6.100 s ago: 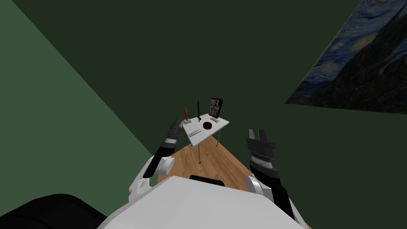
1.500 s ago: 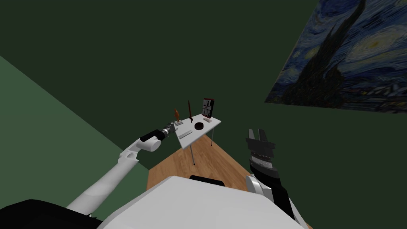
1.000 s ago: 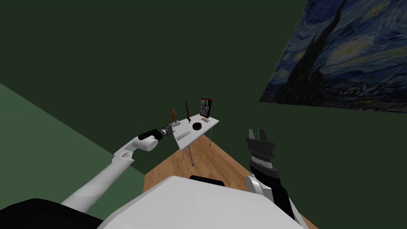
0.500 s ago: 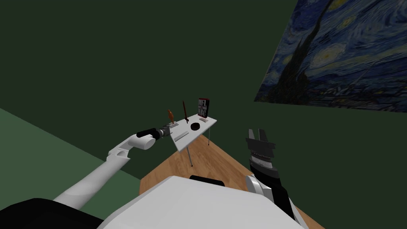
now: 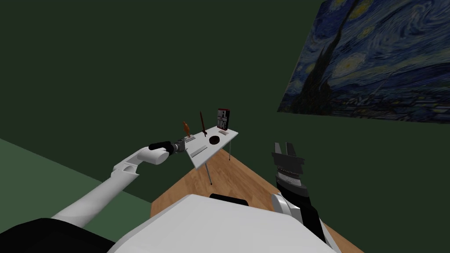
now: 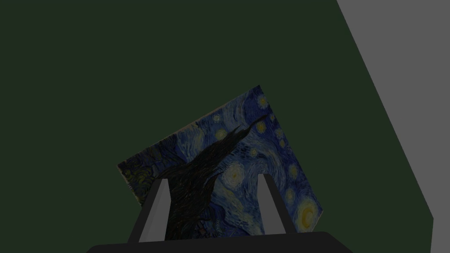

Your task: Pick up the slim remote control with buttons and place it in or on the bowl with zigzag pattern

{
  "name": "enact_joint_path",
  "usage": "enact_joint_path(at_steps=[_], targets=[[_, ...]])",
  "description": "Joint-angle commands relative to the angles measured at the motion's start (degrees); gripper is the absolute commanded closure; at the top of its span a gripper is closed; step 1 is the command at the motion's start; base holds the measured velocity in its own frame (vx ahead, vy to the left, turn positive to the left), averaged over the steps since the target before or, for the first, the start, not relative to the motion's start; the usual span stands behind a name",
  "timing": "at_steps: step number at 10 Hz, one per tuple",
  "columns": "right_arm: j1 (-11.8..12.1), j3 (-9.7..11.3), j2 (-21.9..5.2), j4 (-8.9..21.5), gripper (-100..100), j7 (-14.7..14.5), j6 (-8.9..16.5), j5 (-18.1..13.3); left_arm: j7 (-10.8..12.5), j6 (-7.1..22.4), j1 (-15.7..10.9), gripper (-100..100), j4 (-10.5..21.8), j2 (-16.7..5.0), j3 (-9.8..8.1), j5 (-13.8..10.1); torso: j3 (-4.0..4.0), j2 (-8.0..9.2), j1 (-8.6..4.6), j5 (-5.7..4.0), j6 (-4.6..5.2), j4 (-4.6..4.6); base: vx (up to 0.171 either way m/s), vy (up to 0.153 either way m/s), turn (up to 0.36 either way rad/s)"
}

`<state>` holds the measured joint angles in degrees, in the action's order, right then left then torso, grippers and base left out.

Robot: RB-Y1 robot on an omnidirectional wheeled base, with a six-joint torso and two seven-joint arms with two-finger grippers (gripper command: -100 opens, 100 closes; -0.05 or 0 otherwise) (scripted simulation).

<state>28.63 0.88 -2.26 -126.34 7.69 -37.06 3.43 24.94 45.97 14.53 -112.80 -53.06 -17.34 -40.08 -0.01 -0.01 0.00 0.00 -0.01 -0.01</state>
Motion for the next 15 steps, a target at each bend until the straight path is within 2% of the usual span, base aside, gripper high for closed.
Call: enact_joint_path(at_steps=[1,4,5,7,8,11,12,15], targets=[[0.0,0.0,0.0,0.0,0,0.0,0.0,0.0,0.4,1.7,-0.1,-100,0.4,-0.6,-0.13,-0.4,0.0,0.0,0.0,0.0,0.0,0.0,0.006,0.001,-0.049],[0.0,0.0,0.0,0.0,0,0.0,0.0,0.0,2.4,7.5,1.1,-100,1.7,-3.2,-1.3,-2.5,-0.03,-0.06,-0.02,0.0,0.0,-0.01,0.021,-0.006,-0.105],[0.0,0.0,0.0,0.0,0,0.0,0.0,0.0,2.4,7.8,1.1,-100,1.7,-3.2,-1.3,-2.5,-0.06,-0.1,-0.03,0.0,-0.01,-0.02,0.025,-0.009,-0.022],[0.0,0.0,0.0,0.0,0,0.0,0.0,0.0,3.8,11.4,1.9,-100,2.9,-4.5,-1.95,-4.2,-0.05,-0.09,-0.06,-0.01,-0.01,-0.02,0.04,-0.016,-0.073],[0.0,0.0,0.0,0.0,0,0.0,0.0,0.0,3.8,11.6,1.9,-100,2.9,-4.5,-1.95,-4.2,-0.09,-0.15,-0.06,-0.01,-0.01,-0.03,0.037,-0.015,-0.026],[0.0,0.0,0.0,0.0,0,0.0,0.0,0.0,5.9,17.1,3.3,-100,5.2,-6.1,-2.69,-7.3,-0.12,-0.21,-0.11,-0.02,-0.02,-0.05,0.066,-0.031,-0.063],[0.0,0.0,0.0,0.0,0,0.0,0.0,0.0,5.9,17.2,3.3,-100,5.2,-6.1,-2.69,-7.3,-0.17,-0.29,-0.17,-0.03,-0.02,-0.07,0.068,-0.042,-0.019],[0.0,0.0,0.0,0.0,0,0.0,0.0,0.0,8.1,22.0,4.7,-100,7.9,-7.0,-3.1,-10.8,-0.2,-0.35,-0.13,-0.02,-0.02,-0.08,0.105,-0.039,-0.053]])
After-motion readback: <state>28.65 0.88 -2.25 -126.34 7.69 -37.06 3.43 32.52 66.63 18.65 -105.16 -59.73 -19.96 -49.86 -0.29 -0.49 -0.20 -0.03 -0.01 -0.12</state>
